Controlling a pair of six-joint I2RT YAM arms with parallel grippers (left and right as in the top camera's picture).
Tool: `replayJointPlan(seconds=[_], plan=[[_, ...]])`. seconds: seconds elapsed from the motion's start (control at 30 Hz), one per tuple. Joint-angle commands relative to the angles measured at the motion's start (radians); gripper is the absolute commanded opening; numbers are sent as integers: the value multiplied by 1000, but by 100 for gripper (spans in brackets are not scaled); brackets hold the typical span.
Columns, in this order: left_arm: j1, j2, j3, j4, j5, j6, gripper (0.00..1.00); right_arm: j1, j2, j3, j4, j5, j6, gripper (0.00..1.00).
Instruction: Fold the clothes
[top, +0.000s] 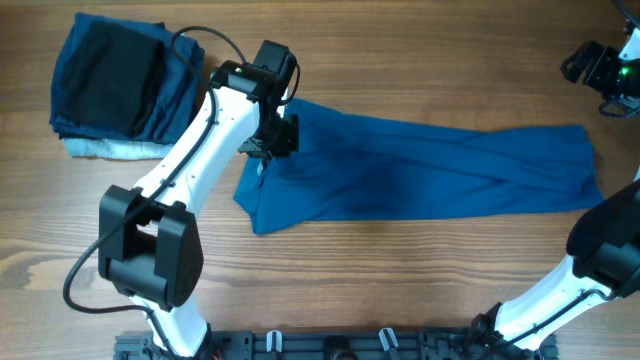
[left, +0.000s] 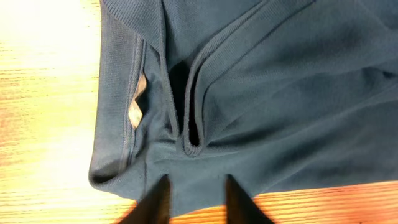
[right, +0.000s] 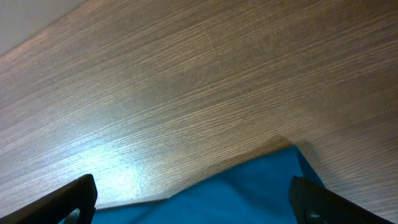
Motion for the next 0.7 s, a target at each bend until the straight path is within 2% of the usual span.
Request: replayJointPlan(seconds=[0.0,0.1,0.2,0.27,0.67], plan=[[-19,10,-29,31,12,2,35,2,-11,-3,2,-20,-6,99],[-52,28,-106,149,-3,2,37,2,-11,-3,2,-20,-6,100],[-57,32,-158,241,-99,3,35,2,-11,-3,2,-20,-6,99],[-57,32,-158,249,-145,3,35,2,-11,-3,2,-20,-6,99],[-55,16,-137,277,-156,32,36,2,-11,-3,2,-20,-6,99]])
